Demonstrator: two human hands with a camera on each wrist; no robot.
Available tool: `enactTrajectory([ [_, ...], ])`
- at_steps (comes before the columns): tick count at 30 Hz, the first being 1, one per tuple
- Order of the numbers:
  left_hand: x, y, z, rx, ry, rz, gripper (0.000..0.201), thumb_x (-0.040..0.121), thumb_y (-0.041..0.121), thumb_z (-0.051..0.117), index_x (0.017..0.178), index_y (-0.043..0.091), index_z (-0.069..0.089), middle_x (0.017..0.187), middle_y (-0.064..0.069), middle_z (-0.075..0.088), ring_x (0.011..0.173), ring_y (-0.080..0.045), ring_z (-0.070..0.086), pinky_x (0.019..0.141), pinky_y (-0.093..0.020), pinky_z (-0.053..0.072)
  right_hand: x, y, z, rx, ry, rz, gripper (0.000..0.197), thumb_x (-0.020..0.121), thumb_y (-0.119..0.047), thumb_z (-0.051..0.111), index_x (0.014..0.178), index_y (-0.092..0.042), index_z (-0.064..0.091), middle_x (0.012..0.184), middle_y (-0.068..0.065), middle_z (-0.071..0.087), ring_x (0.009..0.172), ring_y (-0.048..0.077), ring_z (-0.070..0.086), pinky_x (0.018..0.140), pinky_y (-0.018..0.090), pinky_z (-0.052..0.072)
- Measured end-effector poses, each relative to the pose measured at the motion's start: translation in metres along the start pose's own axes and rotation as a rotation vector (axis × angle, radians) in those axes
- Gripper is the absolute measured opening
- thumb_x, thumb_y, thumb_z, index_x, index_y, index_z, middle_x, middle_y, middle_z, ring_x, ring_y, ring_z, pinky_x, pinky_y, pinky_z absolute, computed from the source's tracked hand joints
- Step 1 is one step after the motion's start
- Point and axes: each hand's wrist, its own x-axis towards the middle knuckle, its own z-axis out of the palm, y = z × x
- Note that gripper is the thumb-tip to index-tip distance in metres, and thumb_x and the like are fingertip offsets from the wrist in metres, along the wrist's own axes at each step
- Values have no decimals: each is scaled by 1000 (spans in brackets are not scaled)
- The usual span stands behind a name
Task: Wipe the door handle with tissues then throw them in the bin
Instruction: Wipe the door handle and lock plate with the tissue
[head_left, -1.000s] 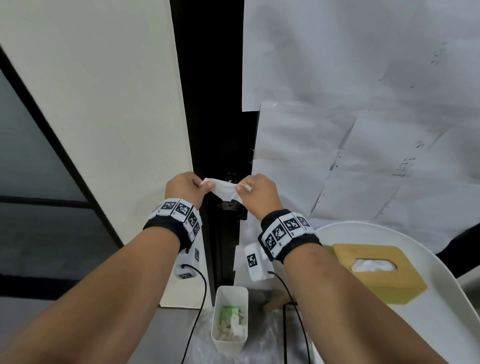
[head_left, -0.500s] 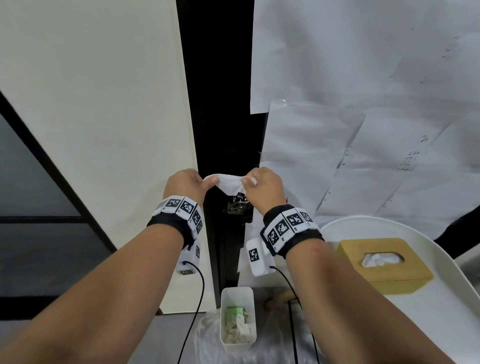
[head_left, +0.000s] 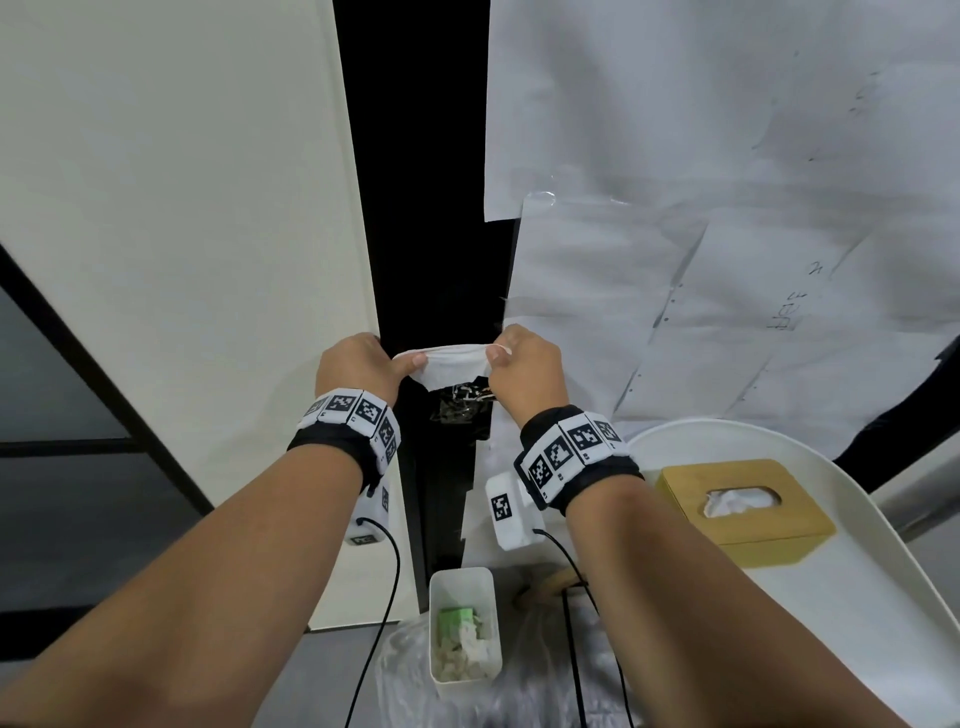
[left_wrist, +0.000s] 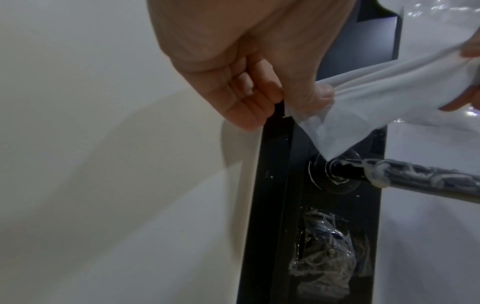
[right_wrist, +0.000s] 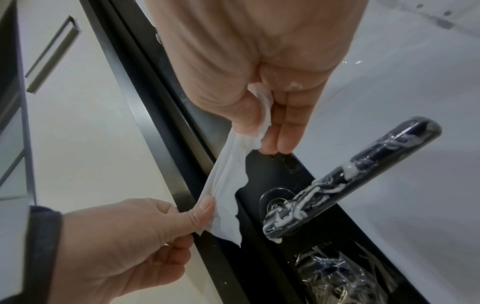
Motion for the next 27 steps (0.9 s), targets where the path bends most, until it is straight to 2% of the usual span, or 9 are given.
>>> enactTrajectory([
  [5,-2,1,4,-22,-1,-31,51,78,59,65,65,14,46,57,0,49,50,-13,42,51,-27,32,0,4,-3,29,31,21,12,95,-16,50,88,-9,57,84,6,58,86,28,61,76,34,51],
  [9,-4,4,5,-20,3,-45,52,79,57,66,61,14,42,55,-1,49,48,-15,43,49,-27,32,0,8,-6,76,32,52,11,94,-13,49,84,-10,53,81,4,56,79,25,58,69,29,44],
  [13,-4,4,10,-77,33,-82,46,79,52,69,82,7,56,66,-3,53,64,-22,51,58,-30,38,2,17,-14,117,67,70,12,93,-12,49,82,-12,52,83,8,62,81,27,63,73,33,51],
  [17,-8,4,14,-201,83,-129,40,78,45,73,84,11,51,77,-4,57,70,-23,53,62,-31,41,4,23,-27,228,90,121,8,86,-21,50,80,-17,53,85,10,65,76,24,67,74,40,57],
  [21,-14,6,20,-251,169,-161,39,78,41,73,89,12,49,80,-3,55,71,-22,51,62,-31,39,4,27,-43,255,124,107,14,81,-14,54,94,-9,55,82,-1,53,62,11,51,56,22,43],
  [22,-15,7,22,-257,186,-162,39,78,40,73,90,12,50,81,-3,55,71,-22,51,62,-31,39,3,29,-46,259,132,106,15,81,-12,54,96,-9,55,84,-1,53,63,12,51,57,22,43],
  [24,-16,8,24,-279,208,-166,39,78,38,73,94,10,52,81,-3,55,72,-22,51,64,-31,40,3,34,-51,257,141,81,20,79,-7,52,99,-10,56,94,1,57,73,17,55,68,26,47],
  [26,-16,8,25,-287,213,-170,39,79,37,73,98,9,53,82,-3,55,73,-22,51,64,-31,42,3,39,-54,206,154,51,24,79,-5,51,101,-11,59,104,1,58,89,15,53,80,24,42],
  [27,-16,9,25,-284,212,-170,38,79,36,73,97,9,53,82,-3,55,72,-21,51,63,-31,41,4,41,-56,175,170,40,24,81,-6,51,102,-11,61,106,1,57,93,13,50,81,21,37],
])
